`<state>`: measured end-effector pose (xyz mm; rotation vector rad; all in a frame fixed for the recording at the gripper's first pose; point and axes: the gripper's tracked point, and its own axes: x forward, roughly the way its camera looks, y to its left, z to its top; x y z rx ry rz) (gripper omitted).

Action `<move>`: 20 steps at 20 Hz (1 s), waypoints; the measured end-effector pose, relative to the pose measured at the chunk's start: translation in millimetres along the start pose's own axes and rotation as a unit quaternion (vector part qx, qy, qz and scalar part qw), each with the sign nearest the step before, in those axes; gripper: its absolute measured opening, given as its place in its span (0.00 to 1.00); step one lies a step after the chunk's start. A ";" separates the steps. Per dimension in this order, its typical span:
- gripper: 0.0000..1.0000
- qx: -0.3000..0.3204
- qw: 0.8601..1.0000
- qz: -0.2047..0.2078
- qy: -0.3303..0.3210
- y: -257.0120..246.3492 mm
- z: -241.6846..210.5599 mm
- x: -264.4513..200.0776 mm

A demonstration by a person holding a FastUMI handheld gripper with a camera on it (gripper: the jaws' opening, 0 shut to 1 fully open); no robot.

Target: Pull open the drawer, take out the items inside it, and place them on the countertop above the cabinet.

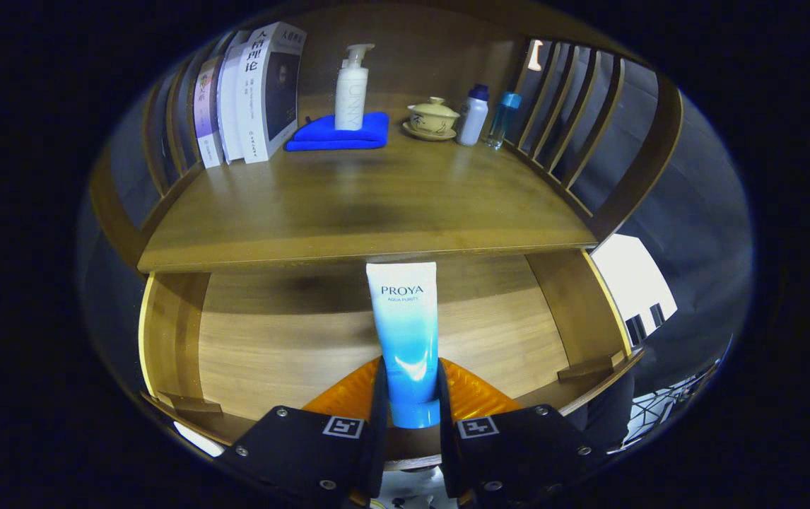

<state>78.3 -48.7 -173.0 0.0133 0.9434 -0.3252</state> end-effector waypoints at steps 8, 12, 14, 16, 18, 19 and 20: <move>0.34 0.000 0.999 -0.007 -0.031 -9.7 24.3 -19.1; 0.34 -0.007 0.999 -0.005 -0.050 -6.6 45.2 -23.0; 0.34 -0.006 0.998 -0.002 -0.060 -4.1 57.8 -23.5; 0.34 -0.011 0.997 0.001 -0.071 -0.7 71.8 -22.7; 0.34 -0.017 0.997 0.007 -0.081 6.3 87.6 -19.4; 0.34 -0.019 0.996 0.012 -0.087 11.0 97.6 -16.9; 0.34 -0.023 0.995 0.016 -0.093 15.0 106.0 -13.1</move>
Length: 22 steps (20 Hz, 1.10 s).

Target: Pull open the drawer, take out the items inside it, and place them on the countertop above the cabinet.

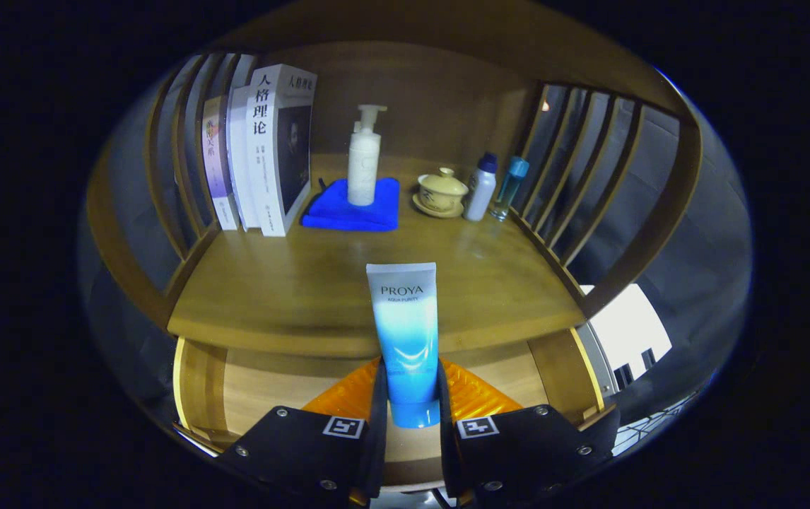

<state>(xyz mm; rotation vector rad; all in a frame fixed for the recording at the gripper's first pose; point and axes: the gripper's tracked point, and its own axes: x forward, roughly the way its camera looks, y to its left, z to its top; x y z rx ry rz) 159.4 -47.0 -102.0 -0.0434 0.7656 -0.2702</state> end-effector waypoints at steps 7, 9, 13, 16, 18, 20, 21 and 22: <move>0.33 -0.004 1.000 0.018 -0.023 15.5 50.1 50.0; 0.34 -0.007 1.000 0.016 -0.019 14.8 50.1 61.2; 0.34 -0.005 1.000 0.024 -0.008 17.6 52.3 89.3; 0.35 -0.007 1.000 0.029 0.009 16.7 48.3 105.6; 0.37 0.005 0.999 0.034 0.011 16.0 49.9 108.2; 0.39 0.015 0.999 0.042 0.013 15.7 51.0 110.0; 0.41 0.016 0.999 0.046 0.015 16.5 50.6 111.3; 0.42 0.015 0.998 0.050 0.017 17.1 48.5 114.5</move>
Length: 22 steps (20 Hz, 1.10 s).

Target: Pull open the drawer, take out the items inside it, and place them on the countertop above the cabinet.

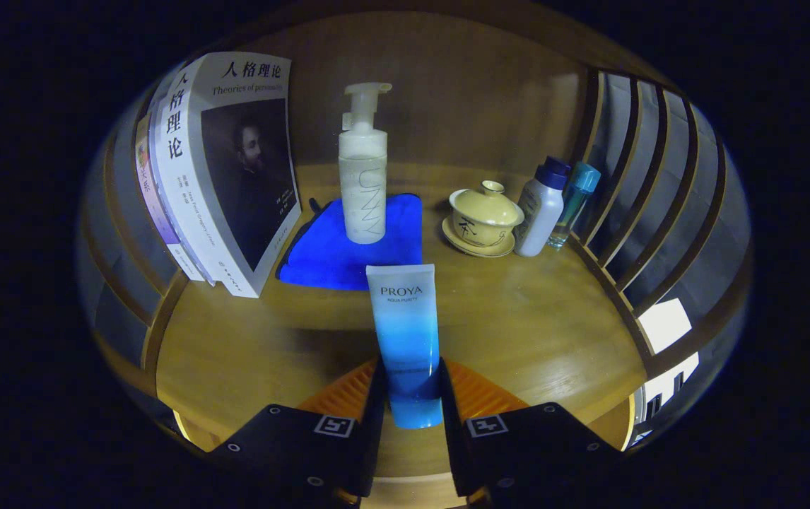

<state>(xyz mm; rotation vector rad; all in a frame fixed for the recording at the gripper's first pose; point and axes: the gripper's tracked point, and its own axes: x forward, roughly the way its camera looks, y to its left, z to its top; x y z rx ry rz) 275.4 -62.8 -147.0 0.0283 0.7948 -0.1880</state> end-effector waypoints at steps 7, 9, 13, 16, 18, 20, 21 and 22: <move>0.82 0.025 0.996 0.052 -0.061 12.8 17.5 -13.1; 0.96 0.057 0.989 0.090 -0.099 19.8 26.5 -34.9; 0.95 0.089 0.976 0.103 -0.172 1.4 36.1 -85.3; 0.95 0.097 0.965 0.104 -0.221 -11.6 28.8 -124.3; 0.95 0.103 0.960 0.099 -0.241 -19.8 17.9 -148.2; 0.95 0.101 0.953 0.100 -0.268 -26.8 10.5 -171.0; 0.96 0.101 0.950 0.098 -0.280 -30.2 7.1 -181.2; 0.96 0.100 0.946 0.099 -0.290 -33.5 0.2 -192.7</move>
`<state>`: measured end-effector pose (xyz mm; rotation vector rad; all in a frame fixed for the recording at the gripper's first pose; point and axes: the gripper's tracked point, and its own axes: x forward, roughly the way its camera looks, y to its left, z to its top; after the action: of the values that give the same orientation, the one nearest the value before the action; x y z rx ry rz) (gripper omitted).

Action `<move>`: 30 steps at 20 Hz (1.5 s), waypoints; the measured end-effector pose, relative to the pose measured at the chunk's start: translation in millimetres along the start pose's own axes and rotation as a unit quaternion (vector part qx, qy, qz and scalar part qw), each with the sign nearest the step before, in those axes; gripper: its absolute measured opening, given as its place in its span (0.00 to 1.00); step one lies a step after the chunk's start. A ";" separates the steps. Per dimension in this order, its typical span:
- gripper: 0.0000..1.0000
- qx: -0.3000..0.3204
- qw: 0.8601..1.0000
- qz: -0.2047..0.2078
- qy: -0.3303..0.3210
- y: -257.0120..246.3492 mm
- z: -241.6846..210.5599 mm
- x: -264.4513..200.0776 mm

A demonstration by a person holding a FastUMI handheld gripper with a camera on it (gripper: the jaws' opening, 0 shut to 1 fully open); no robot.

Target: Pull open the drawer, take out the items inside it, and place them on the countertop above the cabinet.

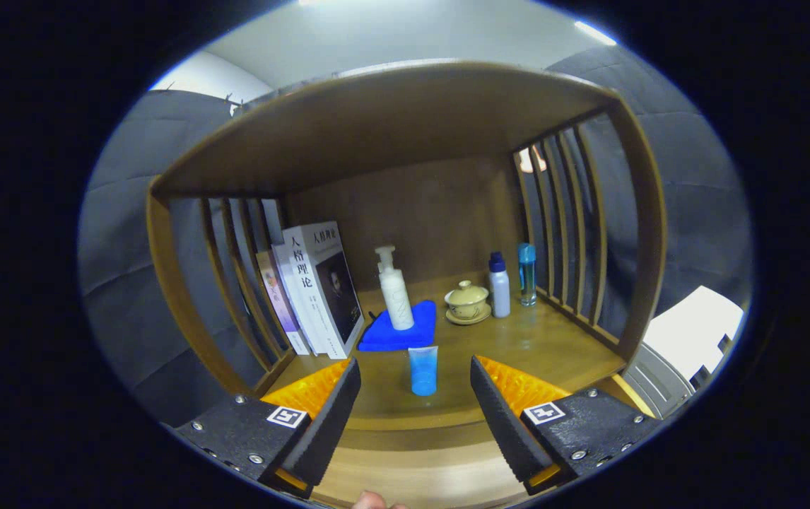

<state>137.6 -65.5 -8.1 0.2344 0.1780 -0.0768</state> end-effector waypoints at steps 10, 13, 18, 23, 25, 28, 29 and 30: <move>0.96 -0.113 0.988 0.038 -0.100 13.9 -16.8 -94.0; 0.96 -0.141 0.984 0.030 -0.102 15.5 -43.3 -107.5; 0.96 -0.177 0.981 0.015 -0.082 19.1 -88.9 -118.0; 0.95 -0.169 0.983 0.015 -0.063 17.9 -133.8 -121.6; 0.95 -0.172 0.984 0.002 -0.050 6.7 -150.3 -120.9; 0.95 -0.172 0.985 -0.009 -0.033 -2.1 -169.6 -116.4; 0.95 -0.169 0.984 -0.005 -0.047 -1.2 -164.4 -118.6; 0.95 -0.165 0.985 -0.006 -0.044 -2.2 -166.9 -116.0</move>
<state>-4.2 -21.6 -147.0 -0.1004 0.1026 -0.0677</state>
